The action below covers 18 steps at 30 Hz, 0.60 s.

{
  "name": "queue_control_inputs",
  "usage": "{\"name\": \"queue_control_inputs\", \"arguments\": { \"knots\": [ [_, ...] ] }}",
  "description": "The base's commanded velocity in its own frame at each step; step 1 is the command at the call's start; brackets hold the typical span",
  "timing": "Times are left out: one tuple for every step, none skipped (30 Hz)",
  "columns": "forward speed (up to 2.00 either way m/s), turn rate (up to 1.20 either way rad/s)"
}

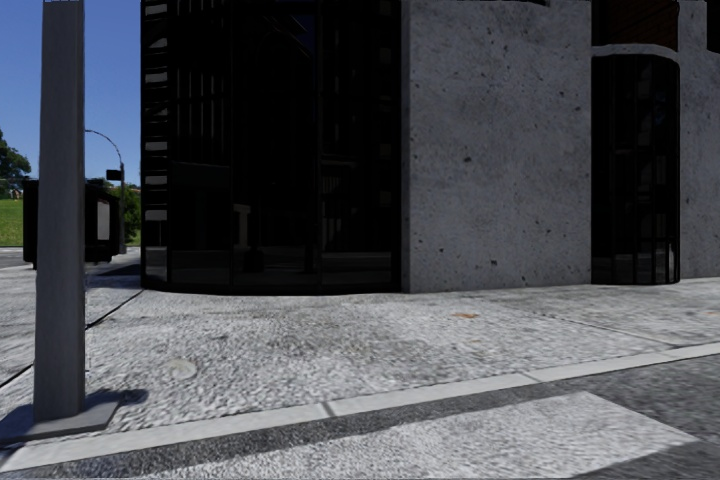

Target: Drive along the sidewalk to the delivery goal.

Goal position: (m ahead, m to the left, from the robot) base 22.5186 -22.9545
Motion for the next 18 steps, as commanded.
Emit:
{"name": "queue_control_inputs", "arguments": {
  "knots": [
    [1.31, 0.00],
    [1.31, 0.00],
    [1.31, 0.00],
    [1.31, 0.00],
    [1.31, 0.00],
    [1.31, 0.00],
    [1.31, 0.00],
    [1.31, 0.00],
    [1.31, 0.00],
    [1.31, 0.00],
    [1.31, 0.00],
    [1.31, 0.00],
    [1.31, 0.00],
    [1.31, 0.00],
    [1.31, 0.00],
    [1.31, 0.00],
    [1.31, 0.00],
    [1.31, 0.00]
  ]
}}
